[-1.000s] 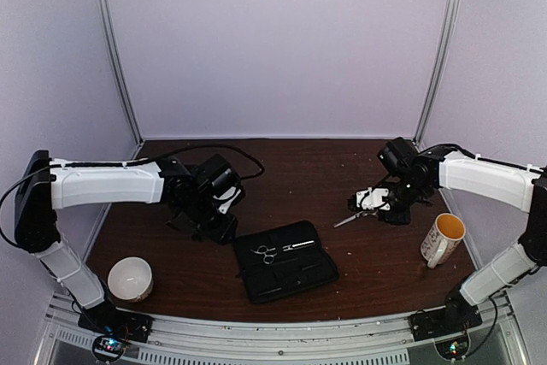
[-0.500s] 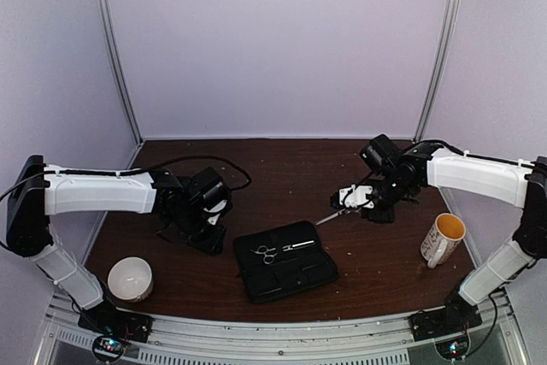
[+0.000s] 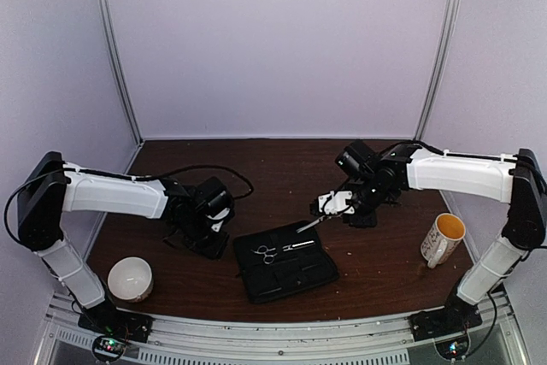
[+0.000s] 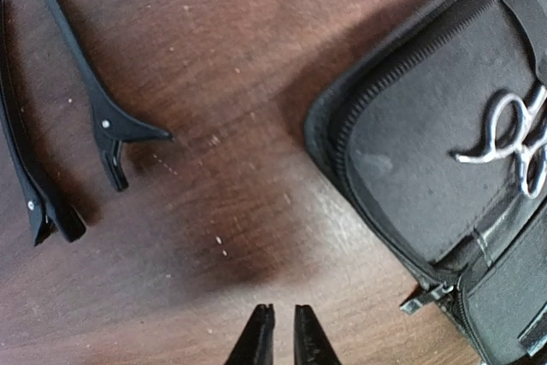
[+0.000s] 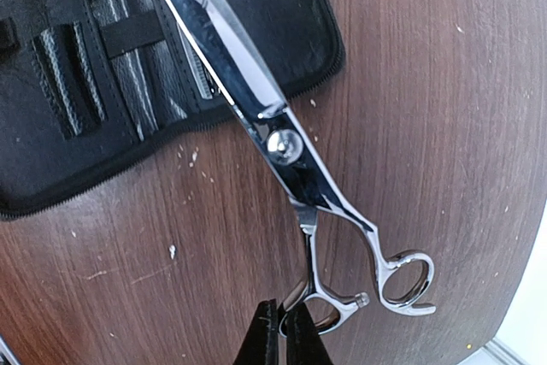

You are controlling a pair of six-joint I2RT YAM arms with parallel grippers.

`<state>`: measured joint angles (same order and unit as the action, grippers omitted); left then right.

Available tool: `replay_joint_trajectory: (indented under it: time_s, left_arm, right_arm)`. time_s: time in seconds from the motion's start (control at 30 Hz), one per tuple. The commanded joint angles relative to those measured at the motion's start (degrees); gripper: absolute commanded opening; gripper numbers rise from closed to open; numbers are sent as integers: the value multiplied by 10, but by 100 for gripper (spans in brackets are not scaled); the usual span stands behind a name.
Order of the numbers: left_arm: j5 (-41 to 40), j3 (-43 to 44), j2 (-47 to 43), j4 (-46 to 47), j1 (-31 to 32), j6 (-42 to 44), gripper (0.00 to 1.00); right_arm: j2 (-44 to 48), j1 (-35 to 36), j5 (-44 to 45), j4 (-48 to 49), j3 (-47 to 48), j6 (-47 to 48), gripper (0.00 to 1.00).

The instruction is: Sort the hair-cutting tools

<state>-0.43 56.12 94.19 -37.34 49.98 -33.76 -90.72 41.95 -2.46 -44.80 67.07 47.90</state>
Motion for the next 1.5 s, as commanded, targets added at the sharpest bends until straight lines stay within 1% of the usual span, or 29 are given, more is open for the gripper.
replay_joint_trajectory:
  time_s: [0.0, 0.1, 0.23, 0.33, 0.6, 0.9, 1.1, 1.47]
  left_arm:
    - [27, -13, 0, 59, -17, 12, 11]
    - [52, -6, 25, 76, -24, 24, 8]
    - [82, 13, 53, 87, -24, 30, 4]
    - [94, 15, 58, 97, -24, 26, 3]
    - [118, 24, 71, 111, -24, 26, 3]
    - [145, 0, 69, 148, -24, 15, 1]
    - [150, -2, 67, 155, -24, 15, 0]
    - [163, -11, 71, 171, -24, 11, 0]
  right_arm:
    - [-18, 12, 20, 4, 21, -11, 0]
    - [-35, 19, 25, 9, 27, -11, 0]
    - [-72, 21, 41, 8, 58, -34, 0]
    - [-97, 23, 54, -1, 83, -40, 0]
    - [-144, 51, 119, -6, 99, -49, 0]
    - [-182, 64, 148, -24, 122, -86, 0]
    - [-202, 72, 147, -37, 136, -97, 0]
    - [-243, 110, 117, -44, 162, -130, 0]
